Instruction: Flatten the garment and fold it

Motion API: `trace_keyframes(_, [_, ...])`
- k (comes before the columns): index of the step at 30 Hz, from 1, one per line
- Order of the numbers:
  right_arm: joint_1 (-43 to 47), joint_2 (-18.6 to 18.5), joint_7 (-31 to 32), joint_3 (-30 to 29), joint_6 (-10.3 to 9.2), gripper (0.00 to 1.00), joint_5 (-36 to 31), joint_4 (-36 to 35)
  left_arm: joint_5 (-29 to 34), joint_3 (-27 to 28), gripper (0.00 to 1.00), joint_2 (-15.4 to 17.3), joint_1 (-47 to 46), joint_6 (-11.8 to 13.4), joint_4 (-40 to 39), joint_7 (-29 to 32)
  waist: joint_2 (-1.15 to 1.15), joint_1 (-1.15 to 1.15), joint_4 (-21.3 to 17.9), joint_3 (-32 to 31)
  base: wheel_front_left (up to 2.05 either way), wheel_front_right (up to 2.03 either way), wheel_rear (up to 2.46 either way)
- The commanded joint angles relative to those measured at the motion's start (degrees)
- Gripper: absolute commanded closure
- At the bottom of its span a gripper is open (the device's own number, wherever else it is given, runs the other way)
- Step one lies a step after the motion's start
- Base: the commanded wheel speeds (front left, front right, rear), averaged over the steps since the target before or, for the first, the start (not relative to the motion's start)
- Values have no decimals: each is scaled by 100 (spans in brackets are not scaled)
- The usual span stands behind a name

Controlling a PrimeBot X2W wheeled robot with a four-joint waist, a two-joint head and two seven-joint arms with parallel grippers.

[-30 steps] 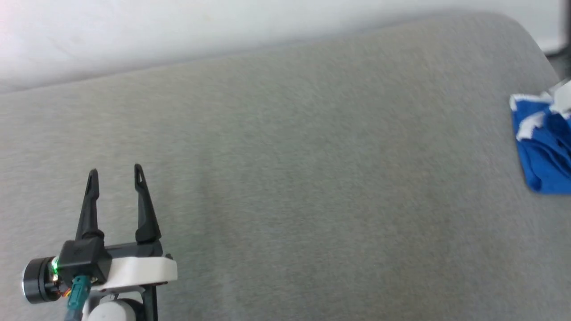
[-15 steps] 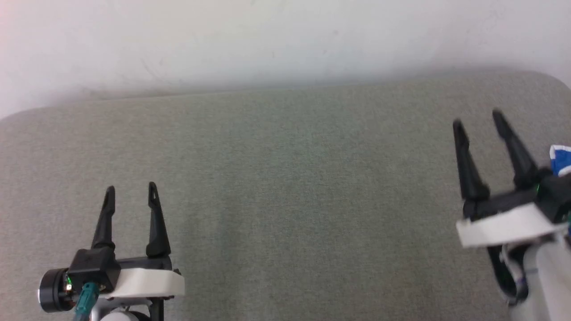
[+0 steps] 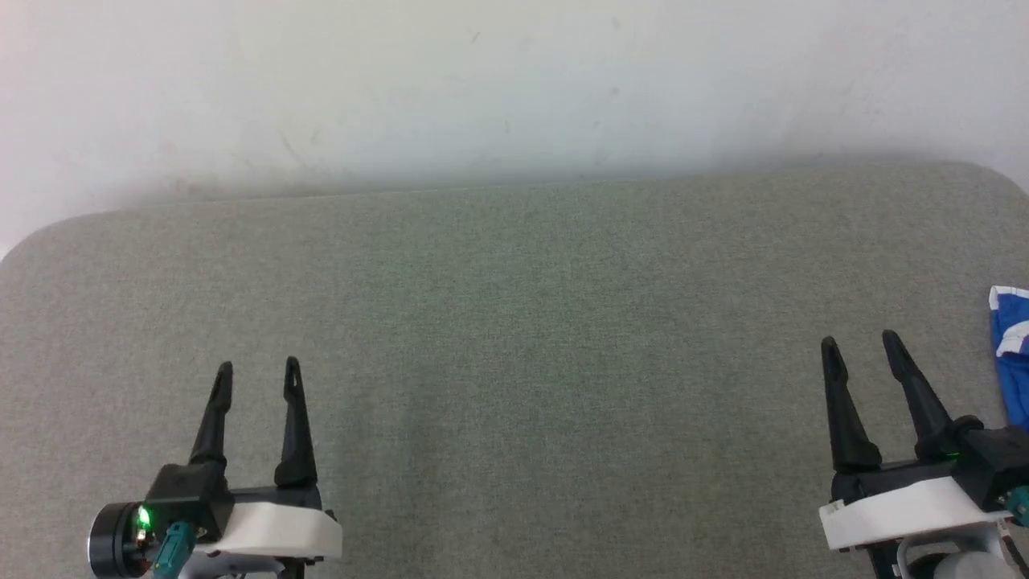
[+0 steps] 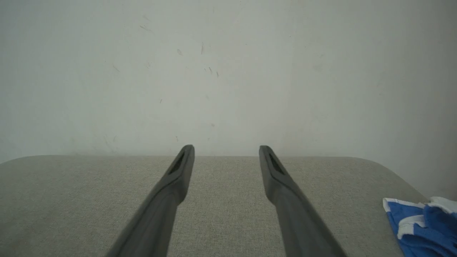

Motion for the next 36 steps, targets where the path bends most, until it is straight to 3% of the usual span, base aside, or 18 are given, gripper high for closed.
trace_keyframes(1, [-1, -1, 3, 1, 0, 100, -1, 0, 1, -5, 100, 0, -2, 0, -1, 6, -1, 0, 0, -1, 0, 0, 0])
trace_keyframes(36, [-45, 73, 384, 51, -3, 100, -236, -25, 98, -67, 100, -16, -67, -58, 27, 385, -1, 0, -10, -80, 0, 0, 0])
